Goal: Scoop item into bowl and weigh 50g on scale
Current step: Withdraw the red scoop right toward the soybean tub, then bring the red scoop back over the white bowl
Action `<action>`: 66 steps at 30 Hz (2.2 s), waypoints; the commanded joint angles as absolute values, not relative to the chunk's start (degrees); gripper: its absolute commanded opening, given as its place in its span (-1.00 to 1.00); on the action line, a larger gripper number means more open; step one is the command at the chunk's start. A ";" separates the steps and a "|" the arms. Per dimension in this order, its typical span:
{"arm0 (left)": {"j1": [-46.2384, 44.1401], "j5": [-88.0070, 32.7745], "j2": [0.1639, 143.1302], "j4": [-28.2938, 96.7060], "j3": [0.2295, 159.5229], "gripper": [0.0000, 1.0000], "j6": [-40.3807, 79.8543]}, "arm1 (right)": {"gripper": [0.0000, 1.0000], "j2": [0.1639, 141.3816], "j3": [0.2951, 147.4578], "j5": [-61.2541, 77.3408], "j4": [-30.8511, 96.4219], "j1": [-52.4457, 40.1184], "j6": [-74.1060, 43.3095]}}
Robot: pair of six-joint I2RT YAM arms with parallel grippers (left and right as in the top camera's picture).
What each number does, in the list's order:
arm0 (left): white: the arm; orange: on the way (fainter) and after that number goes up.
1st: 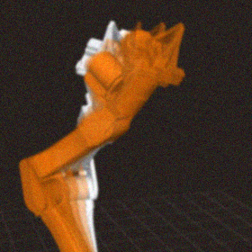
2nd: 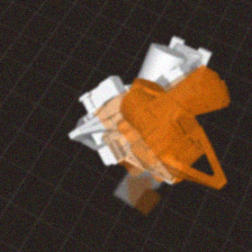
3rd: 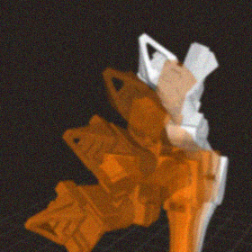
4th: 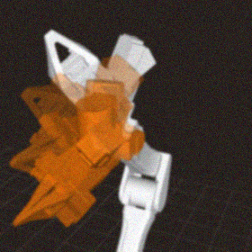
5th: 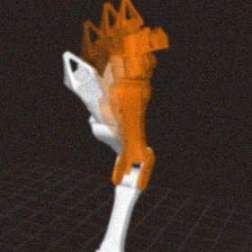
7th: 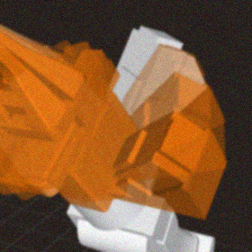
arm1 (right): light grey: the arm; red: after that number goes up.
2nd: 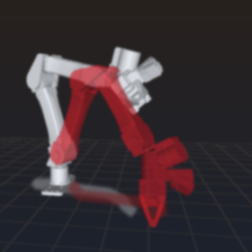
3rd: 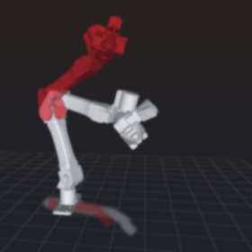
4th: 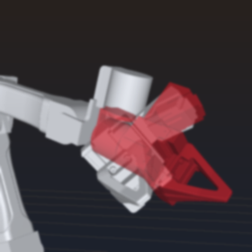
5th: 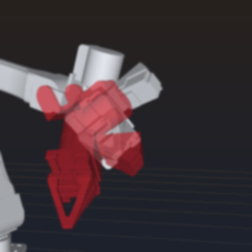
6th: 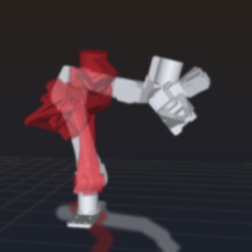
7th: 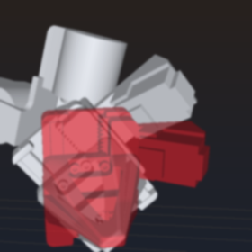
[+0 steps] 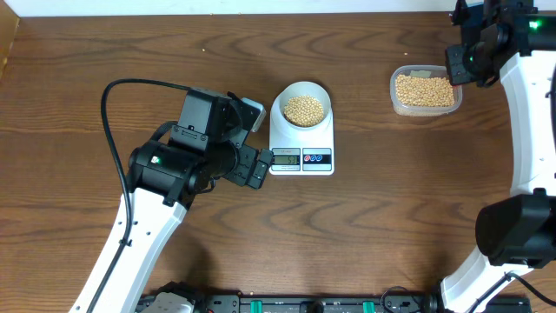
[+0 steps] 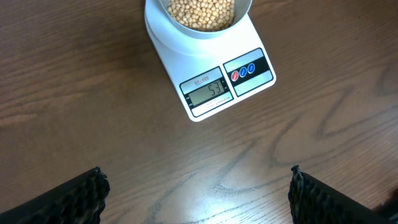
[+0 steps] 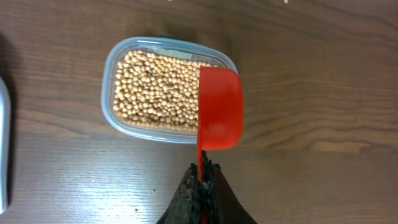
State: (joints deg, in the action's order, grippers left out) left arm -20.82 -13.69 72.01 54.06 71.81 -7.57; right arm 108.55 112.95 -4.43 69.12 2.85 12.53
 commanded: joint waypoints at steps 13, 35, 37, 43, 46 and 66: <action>-20.58 -14.35 72.34 54.39 71.75 0.89 -8.12 | -0.98 108.90 112.71 18.11 66.11 2.70 16.84; -20.58 -14.35 72.34 54.39 71.75 0.89 -8.12 | -0.98 109.25 112.71 22.59 61.67 -14.92 36.67; -20.58 -14.35 72.34 54.39 71.75 0.89 -8.12 | -0.98 109.75 112.71 21.17 61.28 -16.27 37.34; -20.58 -14.35 72.34 54.39 71.75 0.90 -8.12 | -0.98 111.94 112.71 20.80 60.49 -19.18 37.54; -20.58 -14.35 72.34 54.39 71.75 0.89 -8.12 | -0.98 113.58 112.71 19.31 60.40 -20.36 37.85; -20.58 -14.35 72.34 54.39 71.75 0.89 -8.12 | -0.98 118.10 112.71 13.21 60.25 -23.88 39.11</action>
